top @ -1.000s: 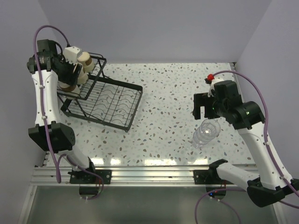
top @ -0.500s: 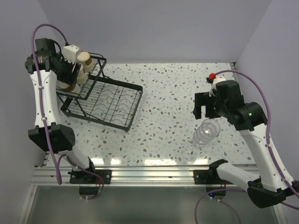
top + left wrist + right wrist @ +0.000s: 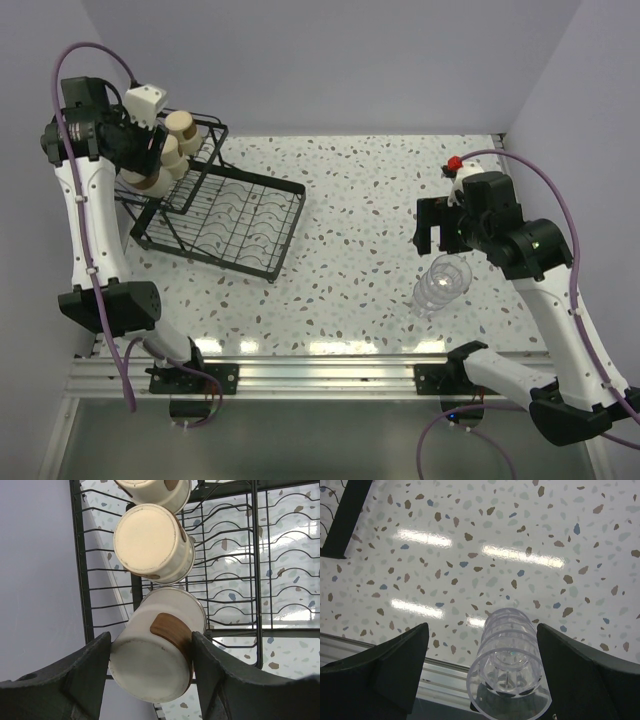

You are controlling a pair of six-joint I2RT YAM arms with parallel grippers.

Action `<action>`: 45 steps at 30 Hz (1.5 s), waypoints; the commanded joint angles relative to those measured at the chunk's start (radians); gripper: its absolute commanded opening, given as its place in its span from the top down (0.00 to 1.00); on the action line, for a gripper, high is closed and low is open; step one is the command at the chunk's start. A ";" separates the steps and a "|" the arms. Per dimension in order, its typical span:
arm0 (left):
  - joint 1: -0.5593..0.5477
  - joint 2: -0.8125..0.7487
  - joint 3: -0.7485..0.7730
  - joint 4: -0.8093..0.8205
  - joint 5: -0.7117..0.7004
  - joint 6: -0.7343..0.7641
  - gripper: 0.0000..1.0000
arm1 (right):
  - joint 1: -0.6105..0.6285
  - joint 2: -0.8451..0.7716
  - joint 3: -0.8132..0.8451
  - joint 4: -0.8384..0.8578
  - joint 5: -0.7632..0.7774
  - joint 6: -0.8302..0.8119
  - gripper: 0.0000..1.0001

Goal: Unload the cups from the dish rack

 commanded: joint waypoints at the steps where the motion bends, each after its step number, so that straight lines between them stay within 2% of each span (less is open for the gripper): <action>1: 0.007 -0.038 0.012 0.034 0.042 -0.024 1.00 | -0.005 0.001 0.037 0.028 -0.023 -0.008 0.08; 10: 0.007 -0.062 0.027 0.078 0.035 -0.052 1.00 | -0.005 0.001 0.033 0.029 -0.020 -0.008 0.08; 18: 0.007 -0.058 -0.037 0.098 0.074 -0.052 1.00 | -0.005 0.006 0.030 0.036 -0.026 -0.009 0.08; 26: 0.007 -0.047 -0.077 0.101 0.055 -0.024 1.00 | -0.005 0.001 0.021 0.032 -0.017 -0.008 0.08; 28: 0.007 -0.044 -0.079 0.097 0.044 -0.023 0.72 | -0.005 0.003 0.023 0.032 -0.019 -0.008 0.08; 29: 0.007 -0.047 -0.069 0.097 0.048 -0.023 0.47 | -0.004 0.003 0.023 0.034 -0.020 -0.008 0.08; 31: 0.007 -0.050 -0.060 0.100 0.050 -0.026 0.34 | -0.004 0.000 0.020 0.035 -0.023 -0.008 0.08; 32: 0.007 -0.051 -0.048 0.100 0.050 -0.024 0.25 | -0.005 0.000 0.011 0.039 -0.023 -0.009 0.08; 35: 0.007 -0.036 -0.034 0.072 0.021 -0.015 0.13 | -0.005 -0.005 -0.006 0.045 -0.028 -0.006 0.08; 37: 0.008 -0.025 -0.049 0.055 -0.014 0.008 0.10 | -0.004 -0.007 -0.009 0.043 -0.025 -0.008 0.08; 45: 0.057 0.047 -0.106 0.043 0.001 0.014 0.09 | -0.005 -0.005 -0.008 0.042 -0.009 -0.029 0.08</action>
